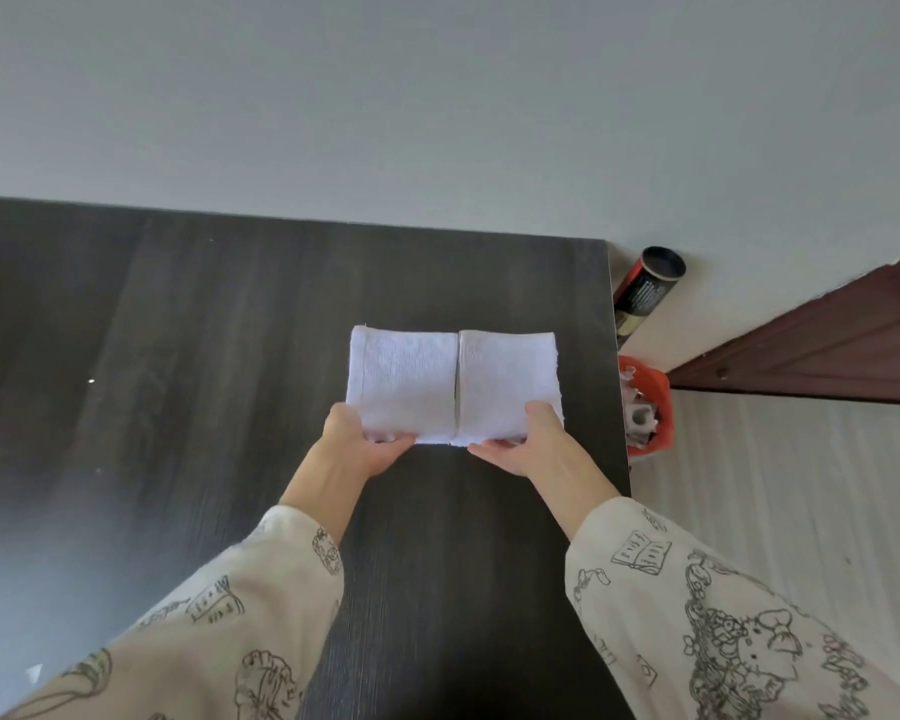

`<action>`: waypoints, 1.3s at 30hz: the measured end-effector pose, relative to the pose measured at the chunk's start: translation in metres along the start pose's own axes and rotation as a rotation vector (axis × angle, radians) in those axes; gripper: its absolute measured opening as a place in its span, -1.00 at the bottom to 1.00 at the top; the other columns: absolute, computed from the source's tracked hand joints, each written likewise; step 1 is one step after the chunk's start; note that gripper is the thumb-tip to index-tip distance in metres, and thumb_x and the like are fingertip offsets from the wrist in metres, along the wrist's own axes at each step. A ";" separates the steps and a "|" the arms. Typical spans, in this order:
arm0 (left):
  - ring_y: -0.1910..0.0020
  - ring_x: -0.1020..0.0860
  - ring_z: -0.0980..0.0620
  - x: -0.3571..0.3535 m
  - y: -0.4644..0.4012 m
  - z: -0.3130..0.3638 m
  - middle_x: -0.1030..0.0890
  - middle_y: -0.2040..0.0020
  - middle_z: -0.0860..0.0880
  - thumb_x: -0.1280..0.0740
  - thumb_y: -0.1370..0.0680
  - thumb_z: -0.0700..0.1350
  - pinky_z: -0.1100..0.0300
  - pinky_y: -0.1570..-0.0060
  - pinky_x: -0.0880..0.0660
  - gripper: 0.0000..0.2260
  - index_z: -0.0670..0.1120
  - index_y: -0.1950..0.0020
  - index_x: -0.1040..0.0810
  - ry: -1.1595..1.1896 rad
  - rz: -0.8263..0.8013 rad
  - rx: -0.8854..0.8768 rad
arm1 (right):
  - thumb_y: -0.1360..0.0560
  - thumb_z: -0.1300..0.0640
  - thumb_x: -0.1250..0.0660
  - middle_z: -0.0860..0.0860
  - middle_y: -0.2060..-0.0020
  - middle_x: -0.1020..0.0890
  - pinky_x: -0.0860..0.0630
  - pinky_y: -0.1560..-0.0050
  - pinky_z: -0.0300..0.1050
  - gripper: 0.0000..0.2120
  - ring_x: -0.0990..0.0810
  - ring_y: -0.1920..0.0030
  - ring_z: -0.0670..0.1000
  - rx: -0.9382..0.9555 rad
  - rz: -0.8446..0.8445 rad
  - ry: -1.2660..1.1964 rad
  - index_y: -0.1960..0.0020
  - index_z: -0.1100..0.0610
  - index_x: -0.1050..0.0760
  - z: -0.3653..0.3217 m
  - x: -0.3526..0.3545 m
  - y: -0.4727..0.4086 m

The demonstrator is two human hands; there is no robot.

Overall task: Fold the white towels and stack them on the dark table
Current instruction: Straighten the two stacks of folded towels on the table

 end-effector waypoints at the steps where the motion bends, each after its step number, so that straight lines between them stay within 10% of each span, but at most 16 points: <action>1: -0.23 -0.43 -0.22 -0.008 -0.005 0.011 -0.49 -0.18 -0.17 -0.08 -0.57 -0.20 -0.18 -0.30 -0.33 -0.74 -0.20 -0.22 -0.40 -0.001 0.003 -0.012 | -0.51 0.26 -0.23 0.16 -0.08 -0.41 -0.43 -0.24 0.24 -0.79 -0.41 -0.23 0.23 0.004 -0.007 -0.005 -0.11 0.10 -0.30 -0.008 -0.011 -0.001; 11: -0.17 -0.42 -0.26 -0.100 -0.040 0.104 -0.36 -0.24 -0.17 -0.16 -0.53 -0.24 -0.18 -0.12 -0.48 -0.66 -0.16 -0.32 -0.29 -0.058 0.027 -0.051 | -0.51 0.27 -0.21 0.14 -0.17 -0.41 -0.51 -0.13 0.17 -0.77 -0.42 -0.18 0.21 0.084 -0.114 0.038 -0.14 0.12 -0.32 -0.089 -0.120 -0.029; 16: -0.02 -0.44 -0.06 -0.127 -0.057 0.128 -0.39 -0.25 -0.15 -0.10 -0.53 -0.22 -0.08 0.29 -0.52 -0.64 -0.16 -0.34 -0.28 -0.144 -0.022 -0.044 | -0.51 0.23 -0.25 0.12 -0.12 -0.34 -0.48 -0.21 0.04 -0.83 -0.36 -0.19 0.16 0.084 -0.117 0.058 -0.04 0.17 -0.27 -0.104 -0.142 -0.037; 24: -0.36 -0.31 -0.29 -0.109 -0.061 0.116 -0.24 -0.42 -0.29 -0.12 -0.58 0.06 -0.16 -0.25 -0.34 -0.39 -0.27 -0.48 -0.03 -0.297 -0.124 0.102 | -0.55 0.04 -0.23 0.23 -0.30 -0.38 -0.44 -0.24 0.17 -0.51 -0.44 -0.27 0.23 0.078 -0.131 0.073 -0.40 0.20 -0.22 -0.104 -0.122 -0.055; 30: -0.18 -0.46 -0.14 -0.054 -0.089 0.171 -0.39 -0.33 -0.15 -0.03 -0.56 0.11 0.03 -0.05 -0.41 -0.51 -0.13 -0.40 -0.27 -0.474 0.217 -0.330 | -0.61 -0.02 0.01 0.18 -0.19 -0.51 -0.46 -0.19 0.05 -0.61 -0.53 -0.08 0.13 0.686 0.229 0.507 -0.21 0.21 -0.42 -0.181 -0.082 -0.069; 39: -0.06 -0.50 0.24 -0.146 -0.076 0.186 -0.56 -0.02 0.25 0.02 -0.60 0.20 0.19 -0.17 -0.35 -0.71 0.29 0.00 -0.49 -0.743 -0.271 -0.702 | -0.62 -0.15 0.20 -0.05 -0.52 -0.06 0.03 -0.48 -0.06 -0.47 -0.03 -0.51 -0.02 0.818 -0.087 0.858 -0.53 0.04 0.04 -0.169 -0.149 -0.081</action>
Point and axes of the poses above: each hand's wrist, its own y-axis away from the middle knuckle, its own x-axis out of the back of the hand, z = x × y, the point moved 9 cm from there along -y, towards the middle knuckle
